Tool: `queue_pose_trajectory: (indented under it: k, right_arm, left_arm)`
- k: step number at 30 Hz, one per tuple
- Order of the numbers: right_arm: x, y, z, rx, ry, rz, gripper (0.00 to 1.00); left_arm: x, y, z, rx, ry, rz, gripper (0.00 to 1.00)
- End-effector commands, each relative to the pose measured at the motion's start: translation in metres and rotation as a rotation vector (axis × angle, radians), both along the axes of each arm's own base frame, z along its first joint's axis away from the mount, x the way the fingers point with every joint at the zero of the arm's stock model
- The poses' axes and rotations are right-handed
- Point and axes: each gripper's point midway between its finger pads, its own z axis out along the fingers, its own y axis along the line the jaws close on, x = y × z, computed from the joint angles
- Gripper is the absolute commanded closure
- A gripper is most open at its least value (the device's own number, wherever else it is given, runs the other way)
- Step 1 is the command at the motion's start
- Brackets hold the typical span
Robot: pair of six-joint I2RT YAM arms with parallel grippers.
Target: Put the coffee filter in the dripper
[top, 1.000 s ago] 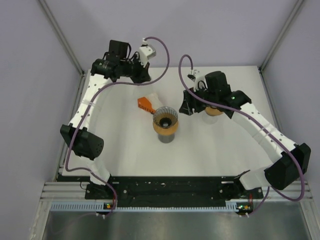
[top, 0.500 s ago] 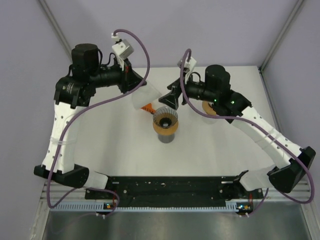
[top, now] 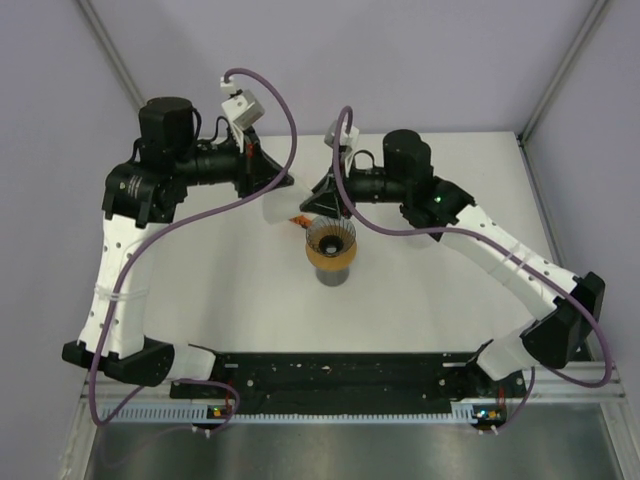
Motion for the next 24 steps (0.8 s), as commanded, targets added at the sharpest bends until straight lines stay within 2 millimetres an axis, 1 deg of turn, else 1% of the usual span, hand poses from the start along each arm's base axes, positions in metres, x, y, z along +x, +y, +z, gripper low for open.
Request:
queue_pose_trajectory:
  k: [1, 3, 4, 5, 6, 7, 9, 11, 12, 14, 16, 20, 22, 24]
  right_arm:
    - [-0.024, 0.007, 0.029, 0.067, -0.046, 0.144, 0.86]
    - [-0.028, 0.003, 0.025, 0.044, -0.066, 0.164, 0.97]
    - [-0.031, 0.000, 0.022, 0.033, -0.068, 0.167, 1.00]
    - [-0.032, -0.005, 0.020, 0.017, -0.112, 0.169, 1.00]
    - [-0.036, -0.010, 0.020, 0.011, -0.129, 0.175, 1.00]
    - [-0.040, -0.014, 0.019, 0.007, -0.141, 0.187, 1.00]
    - [-0.056, -0.023, 0.021, 0.011, -0.161, 0.250, 1.00]
    - [-0.071, -0.035, 0.025, 0.010, -0.194, 0.295, 1.00]
    - [-0.077, -0.041, 0.025, 0.004, -0.216, 0.307, 1.00]
    - [-0.085, -0.052, 0.025, -0.009, -0.250, 0.315, 1.00]
    - [-0.095, -0.060, 0.026, -0.012, -0.276, 0.330, 1.00]
    - [-0.111, -0.071, 0.031, -0.005, -0.296, 0.371, 1.00]
    - [-0.112, -0.071, 0.033, -0.002, -0.302, 0.369, 1.00]
    - [-0.110, -0.070, 0.034, -0.003, -0.294, 0.363, 1.00]
  left_arm:
    - [-0.006, -0.002, 0.002, -0.009, -0.014, -0.025, 1.00]
    - [-0.007, 0.000, 0.000, 0.007, -0.023, -0.026, 1.00]
    - [-0.008, 0.002, 0.001, 0.019, -0.041, -0.023, 1.00]
    - [-0.008, 0.005, -0.001, 0.035, -0.051, -0.015, 1.00]
    - [-0.008, 0.008, 0.001, 0.053, -0.073, -0.002, 0.90]
    - [-0.008, 0.013, 0.002, 0.066, -0.094, 0.011, 0.75]
    - [-0.009, 0.021, 0.006, 0.093, -0.138, 0.030, 0.49]
    - [-0.012, 0.030, 0.011, 0.119, -0.179, 0.041, 0.34]
    - [-0.013, 0.034, 0.010, 0.131, -0.193, 0.040, 0.32]
    - [-0.017, 0.041, 0.007, 0.160, -0.222, 0.033, 0.30]
    - [-0.024, 0.042, -0.002, 0.179, -0.219, -0.006, 0.28]
    - [-0.043, 0.032, -0.016, 0.149, -0.186, -0.138, 0.23]
    - [-0.053, 0.025, -0.017, 0.115, -0.168, -0.196, 0.22]
    - [-0.072, 0.014, -0.017, 0.071, -0.150, -0.295, 0.20]
